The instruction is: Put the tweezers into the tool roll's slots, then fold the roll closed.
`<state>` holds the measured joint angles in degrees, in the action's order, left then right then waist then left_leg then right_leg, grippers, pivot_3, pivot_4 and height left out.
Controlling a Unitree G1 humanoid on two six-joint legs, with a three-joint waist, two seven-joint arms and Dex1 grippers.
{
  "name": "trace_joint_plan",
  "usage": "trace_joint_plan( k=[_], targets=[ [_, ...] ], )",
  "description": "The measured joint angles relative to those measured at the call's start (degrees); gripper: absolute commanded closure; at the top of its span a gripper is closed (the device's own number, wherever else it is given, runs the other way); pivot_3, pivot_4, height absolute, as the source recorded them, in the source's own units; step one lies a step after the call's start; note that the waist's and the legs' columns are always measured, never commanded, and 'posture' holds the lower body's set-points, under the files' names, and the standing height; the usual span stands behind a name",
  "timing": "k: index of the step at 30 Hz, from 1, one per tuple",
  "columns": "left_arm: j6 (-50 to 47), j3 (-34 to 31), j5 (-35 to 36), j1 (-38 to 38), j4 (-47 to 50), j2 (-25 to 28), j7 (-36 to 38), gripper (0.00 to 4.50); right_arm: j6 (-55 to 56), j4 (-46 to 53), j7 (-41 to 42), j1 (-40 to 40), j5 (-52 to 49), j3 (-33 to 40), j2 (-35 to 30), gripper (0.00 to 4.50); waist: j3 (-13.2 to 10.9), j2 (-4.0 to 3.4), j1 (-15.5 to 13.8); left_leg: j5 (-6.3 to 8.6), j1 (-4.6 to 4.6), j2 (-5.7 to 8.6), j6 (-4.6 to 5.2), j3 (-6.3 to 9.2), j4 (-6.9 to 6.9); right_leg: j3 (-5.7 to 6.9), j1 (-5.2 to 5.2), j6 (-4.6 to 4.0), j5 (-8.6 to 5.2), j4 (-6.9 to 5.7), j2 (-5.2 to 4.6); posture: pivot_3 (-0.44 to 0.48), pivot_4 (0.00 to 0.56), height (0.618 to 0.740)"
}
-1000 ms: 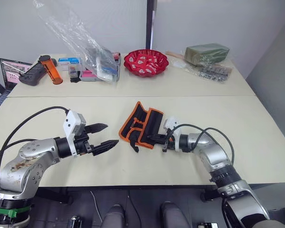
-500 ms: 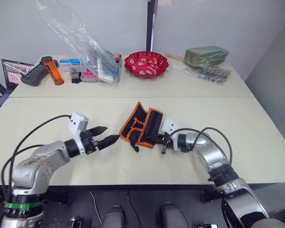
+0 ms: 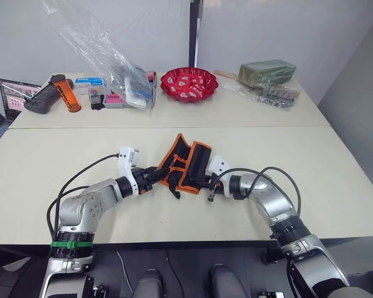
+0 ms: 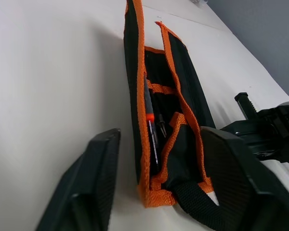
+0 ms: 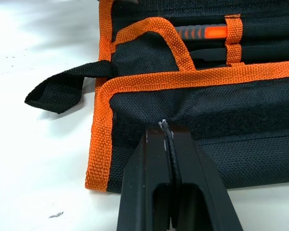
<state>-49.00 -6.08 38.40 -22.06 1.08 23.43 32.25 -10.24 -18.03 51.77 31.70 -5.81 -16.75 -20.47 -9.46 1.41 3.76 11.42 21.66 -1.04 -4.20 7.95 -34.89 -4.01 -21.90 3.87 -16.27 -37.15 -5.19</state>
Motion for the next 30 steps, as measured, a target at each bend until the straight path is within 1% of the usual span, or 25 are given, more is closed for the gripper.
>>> trace_joint_plan(
  k=[4, 7, 10, 13, 16, 20, 24, 30],
  targets=[
    [0.2, -0.9, -0.1, -0.6, -0.9, -0.7, -0.3, 4.47, -0.8, 0.8, -0.7, -0.5, 0.0, 0.5, 0.1, 4.5, 0.0, 0.0, -0.1, 0.0, 0.01, 0.01, -0.01, 0.0, -0.02, 0.0, 0.0, 0.01, -0.01, 0.0, -0.01, 0.0, 0.15, 0.74],
    [0.5, -1.7, -0.2, -2.9, -3.5, -1.0, -0.2, 4.47, -2.8, 1.6, -2.0, -0.5, 0.1, 0.8, 1.2, 4.5, 0.0, 0.0, -0.2, -0.06, 0.03, 0.01, -0.1, 0.0, -0.01, 0.0, -0.02, 0.07, -0.02, 0.01, -0.01, 0.0, 0.15, 0.74],
    [2.2, -1.1, -2.4, -5.1, -5.7, -0.5, 0.3, 4.47, -4.8, 2.6, -3.0, 0.0, 0.2, 0.8, 2.2, 4.5, 0.0, 0.0, 0.0, -0.06, 0.08, 0.0, -0.1, 0.0, 0.01, 0.0, -0.09, 0.05, -0.01, 0.0, 0.0, 0.0, 0.15, 0.74],
    [4.5, -0.1, -4.8, -7.8, -8.8, -0.2, 1.3, 4.47, -10.5, 3.7, -5.7, 0.4, -1.4, 3.0, 5.1, 4.5, 0.0, 0.0, 0.1, -0.09, 0.25, 0.0, -0.15, 0.02, 0.04, 0.0, -0.29, -0.04, 0.04, -0.05, 0.02, 0.0, 0.15, 0.74],
    [6.5, 1.2, -6.6, -10.4, -10.3, -0.3, 3.0, 4.47, -12.9, 5.5, -7.2, 0.5, -1.1, 3.2, 4.8, 4.5, 0.0, 0.0, 0.0, -0.11, 0.42, 0.07, -0.18, 0.03, 0.02, 0.01, -0.35, -0.02, 0.05, 0.02, -0.06, 0.0, 0.15, 0.74],
    [7.9, 2.9, -8.0, -11.4, -10.4, -0.3, 4.7, 4.47, -13.5, 6.8, -8.3, -1.0, -2.1, 5.0, 4.2, 4.5, 0.0, 0.0, -0.4, -0.1, 0.47, 0.09, -0.17, 0.03, 0.04, 0.02, -0.37, -0.01, 0.04, 0.05, -0.09, 0.0, 0.15, 0.74],
    [9.5, 5.4, -10.3, -11.2, -9.5, -0.1, 6.8, 4.47, -12.4, 8.0, -8.1, -3.3, -2.5, 6.3, 3.1, 4.5, 0.0, 0.0, -0.8, -0.1, 0.48, 0.09, -0.17, 0.03, 0.01, 0.02, -0.37, 0.0, 0.03, 0.08, -0.09, 0.0, 0.15, 0.74],
    [11.6, 11.2, -12.7, -9.3, -0.9, -0.9, 8.5, 4.47, -13.6, 8.5, -9.4, -4.3, -4.0, 7.5, 4.1, 4.5, 0.0, 0.0, -1.1, -0.1, 0.46, 0.08, -0.17, 0.02, 0.0, 0.01, -0.34, 0.0, 0.03, 0.08, -0.09, 0.0, 0.15, 0.74]
  ],
)
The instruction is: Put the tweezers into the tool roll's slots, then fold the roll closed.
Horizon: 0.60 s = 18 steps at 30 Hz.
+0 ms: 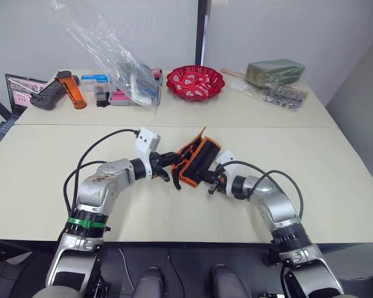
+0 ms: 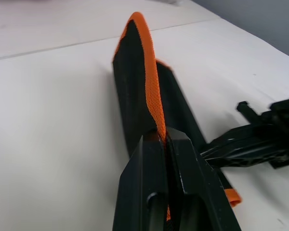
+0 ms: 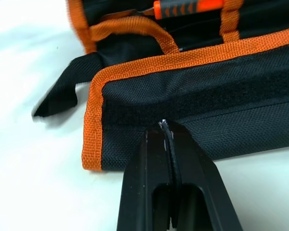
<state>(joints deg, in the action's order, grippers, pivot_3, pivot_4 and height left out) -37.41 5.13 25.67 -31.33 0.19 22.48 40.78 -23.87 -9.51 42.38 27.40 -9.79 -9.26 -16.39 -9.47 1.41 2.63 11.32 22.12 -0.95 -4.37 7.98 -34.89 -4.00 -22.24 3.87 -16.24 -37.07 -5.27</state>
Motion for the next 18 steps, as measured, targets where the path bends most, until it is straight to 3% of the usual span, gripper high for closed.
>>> trace_joint_plan(
  k=[7, 18],
  targets=[
    [-0.4, 4.5, -3.4, 2.8, 2.4, -2.1, -2.3, 4.47, -1.5, 1.0, -1.4, -0.5, -0.5, 0.0, 0.7, 4.5, 0.0, 0.0, 0.1, 0.0, -0.04, -0.01, 0.0, 0.0, 0.01, -0.01, 0.01, 0.01, 0.0, -0.02, 0.02, 0.0, 0.15, 0.74],
    [0.6, 4.7, -6.6, 4.2, -1.4, -5.9, -4.4, 4.47, -4.1, 2.9, -1.7, -0.6, -1.0, 0.4, -0.3, 4.5, 0.0, 0.0, -0.1, 0.0, -0.03, 0.0, 0.0, 0.0, -0.02, 0.0, 0.03, 0.01, -0.01, -0.02, 0.0, 0.0, 0.15, 0.74]
  ],
)
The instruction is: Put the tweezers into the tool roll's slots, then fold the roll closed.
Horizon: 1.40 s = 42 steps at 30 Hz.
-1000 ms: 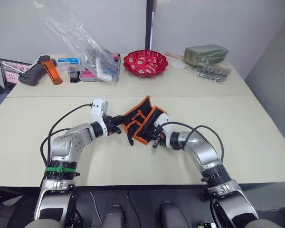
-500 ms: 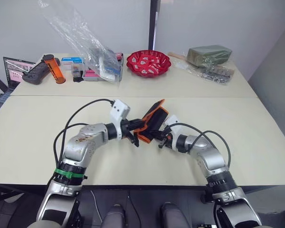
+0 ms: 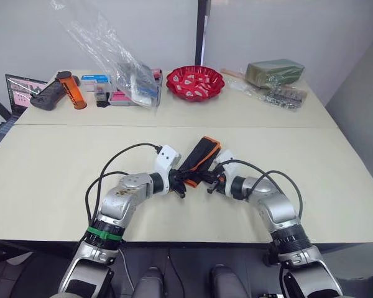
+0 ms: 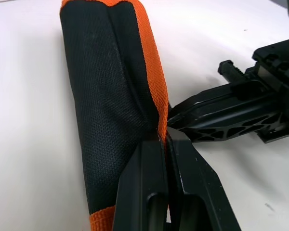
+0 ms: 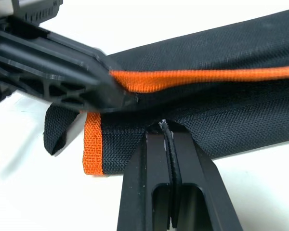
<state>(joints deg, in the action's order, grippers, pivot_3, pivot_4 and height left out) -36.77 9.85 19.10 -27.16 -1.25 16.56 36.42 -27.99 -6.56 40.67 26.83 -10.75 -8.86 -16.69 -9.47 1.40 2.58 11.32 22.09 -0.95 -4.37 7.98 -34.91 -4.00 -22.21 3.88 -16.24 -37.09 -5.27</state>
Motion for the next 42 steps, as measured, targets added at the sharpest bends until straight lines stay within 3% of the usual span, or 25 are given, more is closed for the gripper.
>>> trace_joint_plan(
  k=[9, 16, 27, 32, 40, 41, 42],
  targets=[
    [1.5, 1.0, -1.5, 0.2, -2.0, -0.6, 0.6, 4.47, -5.0, 4.8, 0.5, 0.1, -3.2, 3.2, -4.1, 4.5, 0.0, 0.0, -0.1, 0.0, 0.02, 0.02, 0.0, 0.0, -0.02, 0.0, 0.01, 0.01, 0.0, 0.01, -0.01, 0.0, 0.15, 0.74],
    [1.3, 0.9, -1.6, 0.6, -1.7, -0.4, 1.0, 4.47, -9.6, 7.4, 0.9, 7.0, -10.7, 9.2, -3.4, 4.5, 0.0, -0.02, 0.0, 0.0, -0.05, 0.0, 0.01, 0.0, 0.02, 0.0, 0.04, 0.01, 0.0, 0.0, 0.0, 0.0, 0.15, 0.74],
    [-0.9, -0.5, -0.9, 0.1, -2.0, -1.7, 0.9, 4.47, -0.5, -18.4, -3.6, 15.1, -1.6, 2.6, 2.1, 4.5, 0.0, -0.05, 0.1, 0.0, -0.06, 0.02, 0.01, 0.0, 0.03, 0.0, 0.03, -0.01, 0.0, 0.0, -0.01, 0.0, 0.15, 0.74],
    [-4.6, -2.7, 1.9, 0.7, 0.8, -2.0, 1.1, 2.96, 5.8, -26.0, -3.6, 17.4, 0.6, 1.5, 3.2, 4.5, 0.1, -0.08, 0.3, 0.0, -0.31, 0.0, 0.0, 0.0, 0.01, 0.0, 0.25, -0.01, 0.01, -0.04, 0.01, 0.0, 0.15, 0.74],
    [-10.5, -10.9, 11.4, 1.0, 9.7, 6.3, 6.4, 0.21, 10.1, -31.7, -3.3, 19.0, 1.1, 1.2, 3.8, 4.5, 0.1, -0.08, 0.8, 0.01, -0.97, -0.02, 0.0, 0.0, 0.1, 0.01, 0.94, 0.35, -0.21, 0.06, 0.02, 0.0, 0.15, 0.74],
    [-10.0, -11.5, 11.6, 0.5, 9.6, 7.0, 6.8, 0.03, 10.3, -31.7, -3.3, 19.0, 1.1, 1.2, 3.7, 4.5, 0.1, -0.08, 0.8, 0.01, -0.97, -0.02, 0.0, 0.0, 0.09, 0.02, 0.96, 0.37, -0.23, 0.08, 0.02, 0.0, 0.15, 0.74],
    [-8.7, -11.7, 11.5, -0.5, 8.7, 7.3, 7.3, 0.4, 10.4, -31.8, -3.2, 19.0, 1.1, 1.2, 3.6, 4.5, 0.1, -0.08, 0.7, 0.01, -0.96, -0.01, 0.0, 0.0, 0.08, 0.02, 0.96, 0.38, -0.23, 0.08, 0.01, 0.0, 0.15, 0.74]
  ],
)
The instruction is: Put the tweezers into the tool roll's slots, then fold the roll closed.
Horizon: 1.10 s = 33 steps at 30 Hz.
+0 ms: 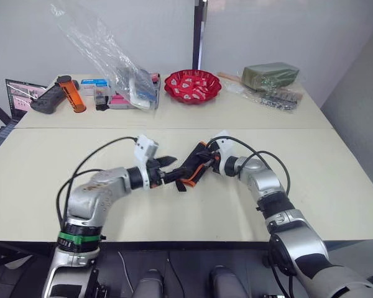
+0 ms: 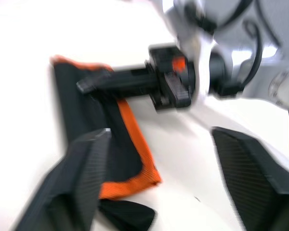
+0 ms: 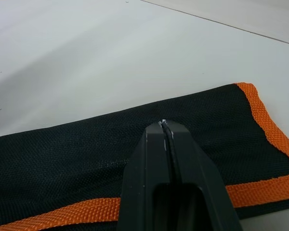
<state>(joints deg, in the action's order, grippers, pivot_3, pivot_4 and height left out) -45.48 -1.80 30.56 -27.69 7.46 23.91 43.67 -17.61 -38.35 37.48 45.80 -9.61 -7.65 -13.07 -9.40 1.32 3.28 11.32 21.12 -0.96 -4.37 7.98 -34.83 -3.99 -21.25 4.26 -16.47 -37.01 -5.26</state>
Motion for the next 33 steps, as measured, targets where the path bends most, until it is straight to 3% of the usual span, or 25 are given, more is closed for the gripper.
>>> trace_joint_plan(
  k=[2, 7, 11, 14, 26, 29, 33],
  targets=[
    [2.3, 0.1, -0.3, -2.1, -2.5, 0.1, 0.9, 0.68, 0.2, 0.0, 0.1, 0.0, 0.0, 0.0, 0.0, 4.5, 0.0, 0.0, 0.0, 0.0, 0.0, 0.0, 0.0, 0.0, 0.0, 0.0, 0.0, 0.0, 0.0, 0.0, 0.01, 0.0, 0.15, 0.74],
    [11.5, 4.1, -5.5, -6.4, -11.5, -0.4, 4.2, 2.31, 0.7, 0.8, 0.7, -0.8, 0.0, 0.3, -0.3, 4.5, 0.0, -0.01, -0.1, 0.0, 0.03, 0.01, 0.0, 0.0, 0.02, 0.0, -0.02, -0.02, 0.01, 0.05, 0.0, 0.0, 0.15, 0.74],
    [21.2, 7.2, -9.6, -8.5, -22.3, -4.1, 7.0, 3.72, 0.7, 3.1, 0.8, -2.4, -0.1, 1.0, -0.8, 4.5, 0.0, -0.01, -0.6, 0.01, 0.09, 0.02, 0.01, 0.0, 0.04, 0.0, -0.04, -0.08, 0.05, 0.13, -0.02, 0.0, 0.15, 0.74],
    [26.8, 9.3, -12.3, -8.5, -28.8, -5.6, 9.6, 4.49, 0.7, 5.6, 1.0, -3.8, -0.1, 1.4, -1.1, 4.5, 0.0, 0.0, -0.6, 0.02, 0.16, 0.01, 0.03, 0.0, 0.07, 0.0, -0.1, -0.1, 0.06, 0.15, -0.01, 0.0, 0.15, 0.74],
    [39.1, 11.8, -17.7, -8.4, -39.3, -8.6, 13.9, 4.49, -2.7, 18.9, 8.2, -11.8, -2.9, 0.2, -1.8, 4.5, 0.0, -0.01, -0.5, 0.02, 0.9, 0.02, 0.04, 0.0, -0.03, -0.01, -0.9, -0.33, 0.2, -0.06, -0.01, 0.0, 0.15, 0.74],
    [40.5, 11.9, -18.9, -8.4, -40.3, -9.1, 13.6, 4.49, -2.0, 17.9, 7.1, -12.2, -2.8, 0.5, -1.3, 4.5, 0.0, -0.02, -0.5, 0.01, 0.81, 0.02, 0.04, 0.0, -0.02, -0.01, -0.85, -0.32, 0.19, -0.07, 0.0, 0.0, 0.15, 0.74],
    [41.5, 12.1, -20.5, -8.4, -41.1, -9.3, 12.6, 4.49, 4.1, 8.9, 4.0, -8.7, -1.2, 0.3, 0.4, 4.5, 0.1, -0.07, -0.4, 0.01, 0.3, 0.01, 0.04, -0.02, 0.0, -0.01, -0.37, -0.01, 0.01, -0.07, 0.01, 0.0, 0.15, 0.74]
  ],
)
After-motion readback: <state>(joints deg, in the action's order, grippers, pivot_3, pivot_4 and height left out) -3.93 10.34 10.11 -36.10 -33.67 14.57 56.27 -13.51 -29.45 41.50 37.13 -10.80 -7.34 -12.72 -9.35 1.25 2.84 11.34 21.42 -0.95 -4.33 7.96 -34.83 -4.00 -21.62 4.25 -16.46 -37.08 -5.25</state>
